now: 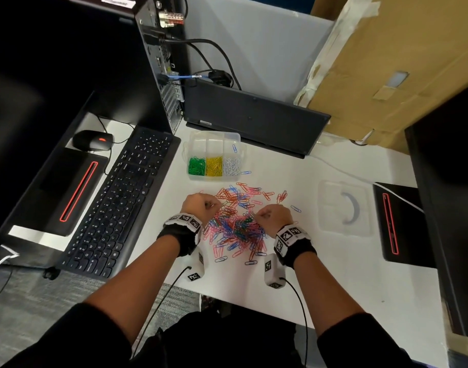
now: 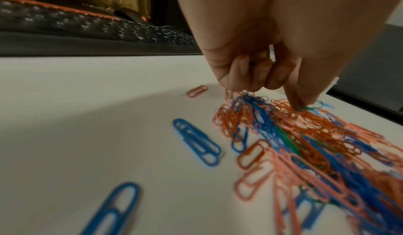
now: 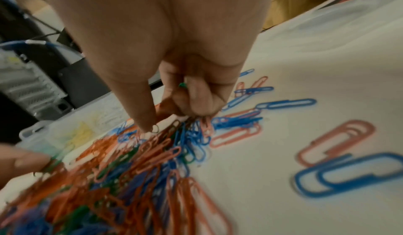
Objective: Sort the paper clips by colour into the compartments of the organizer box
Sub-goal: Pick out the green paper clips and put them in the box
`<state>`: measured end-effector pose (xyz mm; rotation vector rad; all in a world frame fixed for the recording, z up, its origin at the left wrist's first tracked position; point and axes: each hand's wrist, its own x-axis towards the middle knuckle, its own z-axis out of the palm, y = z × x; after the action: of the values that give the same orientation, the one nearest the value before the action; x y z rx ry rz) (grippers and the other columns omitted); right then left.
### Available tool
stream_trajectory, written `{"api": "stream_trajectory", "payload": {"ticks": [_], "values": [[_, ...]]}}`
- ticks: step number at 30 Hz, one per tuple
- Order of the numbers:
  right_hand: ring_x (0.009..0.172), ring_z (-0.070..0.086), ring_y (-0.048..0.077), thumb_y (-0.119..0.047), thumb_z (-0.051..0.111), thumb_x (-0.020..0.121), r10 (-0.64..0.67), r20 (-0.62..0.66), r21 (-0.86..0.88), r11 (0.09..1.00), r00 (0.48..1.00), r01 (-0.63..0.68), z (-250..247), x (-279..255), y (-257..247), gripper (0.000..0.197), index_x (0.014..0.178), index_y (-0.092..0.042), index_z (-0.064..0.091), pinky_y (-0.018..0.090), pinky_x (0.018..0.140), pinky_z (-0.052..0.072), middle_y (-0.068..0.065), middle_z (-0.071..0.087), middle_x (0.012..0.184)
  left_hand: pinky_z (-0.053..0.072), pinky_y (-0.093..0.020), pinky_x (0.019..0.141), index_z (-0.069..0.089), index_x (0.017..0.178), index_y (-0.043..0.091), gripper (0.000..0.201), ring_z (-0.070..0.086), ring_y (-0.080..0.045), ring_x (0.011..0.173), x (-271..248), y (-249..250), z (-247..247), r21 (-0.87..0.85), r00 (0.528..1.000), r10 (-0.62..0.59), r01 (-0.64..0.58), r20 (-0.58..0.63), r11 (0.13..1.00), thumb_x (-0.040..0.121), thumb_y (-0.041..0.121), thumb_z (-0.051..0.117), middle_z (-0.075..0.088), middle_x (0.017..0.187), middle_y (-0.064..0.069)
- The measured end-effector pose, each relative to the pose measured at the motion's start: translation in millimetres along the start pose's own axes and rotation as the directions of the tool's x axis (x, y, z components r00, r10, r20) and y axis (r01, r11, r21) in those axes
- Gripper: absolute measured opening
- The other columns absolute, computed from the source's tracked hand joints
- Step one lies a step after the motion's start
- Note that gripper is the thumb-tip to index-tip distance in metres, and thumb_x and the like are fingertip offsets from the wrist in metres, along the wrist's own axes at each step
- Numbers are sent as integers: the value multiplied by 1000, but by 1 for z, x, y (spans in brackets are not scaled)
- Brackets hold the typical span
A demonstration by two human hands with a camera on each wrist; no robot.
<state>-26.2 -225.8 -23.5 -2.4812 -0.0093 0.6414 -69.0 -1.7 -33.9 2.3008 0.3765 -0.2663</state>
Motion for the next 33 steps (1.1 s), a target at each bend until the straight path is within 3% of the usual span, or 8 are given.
{"api": "stream_trajectory", "payload": {"ticks": [3, 6, 11, 15, 18, 22, 27, 33], "values": [[72, 59, 4, -24, 74, 85, -1, 65, 159, 987, 998, -9, -5, -1, 9, 7, 83, -17, 75, 13, 64, 44, -7, 67, 77, 52, -24, 75, 79, 90, 20, 9, 62, -13, 75, -3, 2, -2, -51, 1000, -24, 24, -9, 998, 84, 23, 73, 72, 79, 4], [60, 52, 13, -16, 71, 86, 53, 150, 434, 894, 987, -114, -8, -3, 22, 6, 82, -14, 75, 22, 58, 42, 2, 63, 71, 52, -26, 78, 77, 90, 16, 12, 63, -16, 80, -5, 8, -3, -105, 998, -53, 51, -18, 993, 87, 24, 69, 73, 86, -1], [59, 41, 9, -2, 57, 94, 78, 345, 897, 266, 935, -353, -4, -11, 26, 25, 118, -2, 63, 19, 49, 36, 4, 51, 75, 43, -37, 81, 55, 84, 9, 28, 55, -31, 91, -9, 20, -2, -227, 993, -118, 120, 22, 967, 100, 25, 38, 64, 99, -19], [65, 49, 14, -14, 58, 87, -15, 443, 895, -39, 896, -444, -4, -15, 15, 24, 106, -1, 65, 20, 54, 45, 5, 52, 77, 35, -29, 67, 50, 68, 12, 42, 47, -20, 71, -11, 24, 0, -191, 998, -63, 67, 25, 979, 102, 36, 41, 55, 69, -4], [65, 53, 17, -25, 58, 95, 23, 426, 898, 114, 904, -426, -6, -15, 7, 24, 85, -5, 66, 23, 57, 47, 6, 58, 73, 41, -24, 55, 65, 75, 14, 30, 49, -9, 52, -12, 16, 7, -339, 995, -77, 96, 69, 936, 99, 24, 50, 59, 62, 0], [66, 55, 5, -24, 76, 84, -81, 100, 447, 894, 992, 28, 1, -5, 3, 18, 95, -11, 75, 19, 64, 45, -12, 63, 74, 37, -25, 55, 70, 90, 17, 37, 51, -16, 56, -17, 11, 14, -520, 985, -123, 170, 123, 837, 98, -3, 40, 60, 65, -7], [91, 65, 14, -20, 84, 73, -331, 58, 56, 943, 942, 328, 14, -1, -2, 20, 92, -18, 76, 32, 88, 54, -3, 71, 97, 52, -36, 75, 70, 79, 32, 45, 62, -28, 76, -16, 4, 23, -459, 990, -124, 143, 71, 877, 93, 9, 35, 69, 88, -8], [72, 59, 13, -29, 81, 79, -313, 11, 108, 945, 950, 310, 12, -1, -2, 19, 84, -11, 77, 26, 70, 47, -2, 68, 79, 47, -21, 68, 69, 88, 25, 24, 59, -9, 75, -24, 21, 19, -278, 995, -85, 98, 61, 955, 95, 11, 51, 66, 85, 8]]}}
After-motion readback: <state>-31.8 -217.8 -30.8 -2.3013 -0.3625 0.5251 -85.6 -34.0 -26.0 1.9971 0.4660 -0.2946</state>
